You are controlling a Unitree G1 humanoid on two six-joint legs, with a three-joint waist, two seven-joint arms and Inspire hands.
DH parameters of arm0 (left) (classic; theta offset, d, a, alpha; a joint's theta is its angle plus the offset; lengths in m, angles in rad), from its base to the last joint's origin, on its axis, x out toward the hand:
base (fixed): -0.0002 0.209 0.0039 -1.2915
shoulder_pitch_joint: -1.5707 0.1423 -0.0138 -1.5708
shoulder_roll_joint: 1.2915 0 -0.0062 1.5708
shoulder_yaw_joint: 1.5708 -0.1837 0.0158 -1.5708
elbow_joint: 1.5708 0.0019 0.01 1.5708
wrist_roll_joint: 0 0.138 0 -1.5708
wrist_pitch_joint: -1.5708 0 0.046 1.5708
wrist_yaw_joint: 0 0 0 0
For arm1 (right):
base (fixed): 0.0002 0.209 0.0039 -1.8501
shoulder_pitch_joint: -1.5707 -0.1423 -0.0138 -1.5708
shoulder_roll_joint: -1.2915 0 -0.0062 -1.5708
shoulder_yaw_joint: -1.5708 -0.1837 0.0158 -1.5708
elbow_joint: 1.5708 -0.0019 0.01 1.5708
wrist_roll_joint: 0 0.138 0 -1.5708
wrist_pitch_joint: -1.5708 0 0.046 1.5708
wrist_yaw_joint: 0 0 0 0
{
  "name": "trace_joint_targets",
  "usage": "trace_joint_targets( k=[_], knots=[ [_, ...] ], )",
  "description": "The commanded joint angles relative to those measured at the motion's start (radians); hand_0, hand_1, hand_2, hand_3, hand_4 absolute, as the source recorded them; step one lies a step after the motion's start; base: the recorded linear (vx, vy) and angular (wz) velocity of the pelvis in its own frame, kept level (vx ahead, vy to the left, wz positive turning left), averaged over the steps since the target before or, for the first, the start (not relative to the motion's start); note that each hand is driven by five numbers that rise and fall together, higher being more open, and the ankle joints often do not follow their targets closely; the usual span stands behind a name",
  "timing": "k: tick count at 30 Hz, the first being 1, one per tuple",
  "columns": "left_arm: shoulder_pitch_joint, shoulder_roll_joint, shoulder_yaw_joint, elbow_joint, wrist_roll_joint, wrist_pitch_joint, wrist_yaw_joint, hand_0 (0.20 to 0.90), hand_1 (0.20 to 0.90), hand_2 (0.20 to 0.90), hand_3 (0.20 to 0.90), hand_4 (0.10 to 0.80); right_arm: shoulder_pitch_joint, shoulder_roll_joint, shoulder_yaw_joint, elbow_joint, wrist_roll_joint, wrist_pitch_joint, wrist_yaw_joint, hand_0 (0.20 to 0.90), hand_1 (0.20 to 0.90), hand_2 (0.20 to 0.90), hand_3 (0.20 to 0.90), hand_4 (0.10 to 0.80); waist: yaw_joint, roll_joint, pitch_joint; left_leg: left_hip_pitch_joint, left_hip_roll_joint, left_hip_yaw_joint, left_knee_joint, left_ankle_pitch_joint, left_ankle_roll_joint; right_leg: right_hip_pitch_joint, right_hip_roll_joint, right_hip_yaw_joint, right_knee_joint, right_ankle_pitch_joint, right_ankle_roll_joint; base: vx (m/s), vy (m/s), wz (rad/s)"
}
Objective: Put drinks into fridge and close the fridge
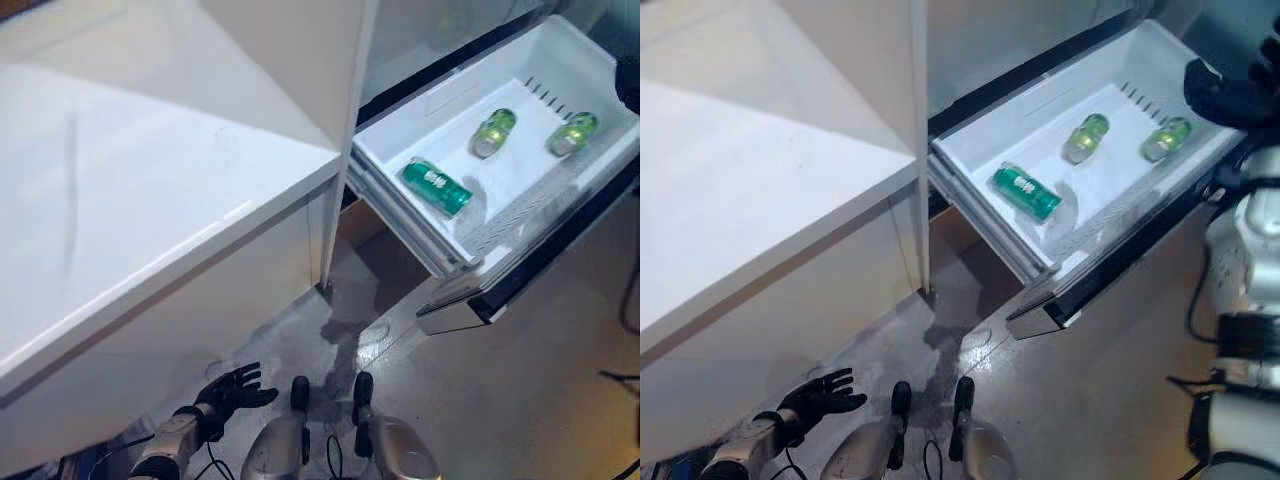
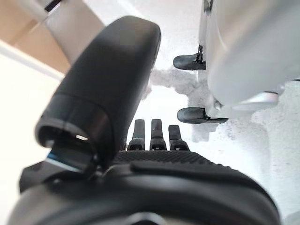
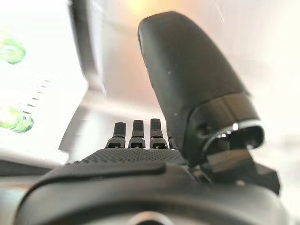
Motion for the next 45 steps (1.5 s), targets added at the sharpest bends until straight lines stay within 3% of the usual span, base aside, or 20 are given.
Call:
trace_joint_targets(
  k=[1,5,8,16,22,23,24,25,30,41,45],
  knots=[
    [0.059,-0.033,-0.052,0.026,0.037,-0.008,-0.007,0.9,0.9,0.9,0.9,0.8,0.086,0.007,-0.007,-0.082,-0.006,-0.177,-0.099,0.9,0.9,0.9,0.9,0.8,0.0,0.026,-0.176,-0.051,-0.01,0.016,0.165,-0.148,0.001,-0.018,0.005,0.019,0.145,-0.138,0.009,0.096,-0.004,-0.25],
    [0.049,-0.051,-0.072,0.018,0.056,0.002,-0.011,0.9,0.9,0.9,0.9,0.8,0.146,0.1,-0.012,-0.091,0.02,-0.224,-0.134,0.9,0.9,0.9,0.9,0.8,-0.003,0.028,-0.165,-0.064,-0.008,0.021,0.297,-0.219,0.019,-0.013,-0.021,0.017,0.226,-0.174,-0.008,0.078,0.003,-0.1],
    [0.043,-0.072,-0.093,-0.001,0.046,0.0,0.001,0.9,0.9,0.9,0.9,0.8,0.165,0.16,0.006,-0.062,0.071,-0.247,-0.134,0.9,0.9,0.9,0.9,0.8,-0.001,0.036,-0.138,-0.104,-0.018,0.011,0.463,-0.307,0.048,-0.038,-0.049,0.013,0.378,-0.229,-0.033,0.057,0.054,0.02],
    [0.02,-0.062,-0.114,-0.033,-0.049,0.009,0.07,0.9,0.9,0.9,0.9,0.8,0.06,0.162,0.053,0.076,0.215,-0.263,-0.09,0.9,0.9,0.9,0.9,0.8,0.022,0.066,-0.044,-0.288,-0.041,0.015,0.731,-0.389,0.091,-0.234,-0.077,0.005,0.698,-0.329,-0.069,-0.149,0.086,0.14],
    [0.018,-0.047,-0.093,-0.018,-0.124,0.004,0.112,0.9,0.9,0.9,0.9,0.8,-0.088,0.127,0.103,0.193,0.292,-0.263,-0.049,0.9,0.9,0.9,0.9,0.8,0.052,0.093,0.029,-0.441,-0.065,0.011,0.843,-0.389,0.105,-0.415,-0.073,-0.003,0.856,-0.361,-0.104,-0.217,0.099,0.1],
    [0.024,-0.047,-0.087,-0.012,-0.12,0.002,0.113,0.9,0.9,0.9,0.9,0.8,-0.111,0.123,0.116,0.211,0.309,-0.267,-0.039,0.9,0.9,0.9,0.9,0.8,0.057,0.1,0.035,-0.451,-0.073,0.001,0.865,-0.418,0.102,-0.432,-0.063,0.008,0.886,-0.394,-0.101,-0.126,0.103,0.07],
    [0.023,-0.048,-0.084,-0.012,-0.12,0.0,0.113,0.9,0.9,0.9,0.9,0.8,-0.118,0.121,0.118,0.215,0.315,-0.268,-0.035,0.9,0.9,0.9,0.9,0.8,0.056,0.1,0.038,-0.466,-0.07,0.011,0.858,-0.389,0.106,-0.445,-0.069,-0.003,0.878,-0.368,-0.11,-0.035,0.115,0.05],
    [0.031,-0.048,-0.079,-0.004,-0.121,-0.006,0.113,0.9,0.9,0.9,0.9,0.8,-0.138,0.119,0.129,0.229,0.331,-0.267,-0.017,0.9,0.9,0.9,0.9,0.8,0.06,0.107,0.043,-0.476,-0.076,0.002,0.879,-0.419,0.102,-0.461,-0.06,0.007,0.909,-0.402,-0.107,-0.093,0.121,0.01],
    [0.044,-0.057,-0.057,0.001,-0.168,-0.024,0.112,0.9,0.9,0.9,0.9,0.8,-0.22,0.129,0.193,0.247,0.347,-0.252,0.097,0.9,0.9,0.9,0.9,0.8,0.074,0.124,0.058,-0.526,-0.088,-0.001,0.886,-0.402,0.1,-0.524,-0.053,0.005,0.943,-0.409,-0.119,-0.056,0.13,-0.01],
    [0.034,-0.055,-0.074,-0.063,-0.211,-0.033,0.088,0.9,0.9,0.9,0.9,0.8,-0.447,0.083,0.392,0.295,0.265,-0.184,0.301,0.9,0.9,0.9,0.9,0.8,0.136,0.131,0.071,-0.605,-0.101,-0.016,0.88,-0.36,0.094,-0.598,-0.068,-0.023,0.962,-0.389,-0.113,-0.052,0.049,-0.05],
    [0.039,-0.041,-0.081,-0.068,-0.216,-0.035,0.08,0.9,0.9,0.9,0.9,0.8,-0.544,0.044,0.481,0.375,0.209,-0.12,0.336,0.9,0.9,0.9,0.9,0.8,0.163,0.132,0.075,-0.616,-0.105,-0.025,0.879,-0.35,0.091,-0.603,-0.079,-0.033,0.961,-0.382,-0.108,-0.013,0.01,0.1]
  ],
)
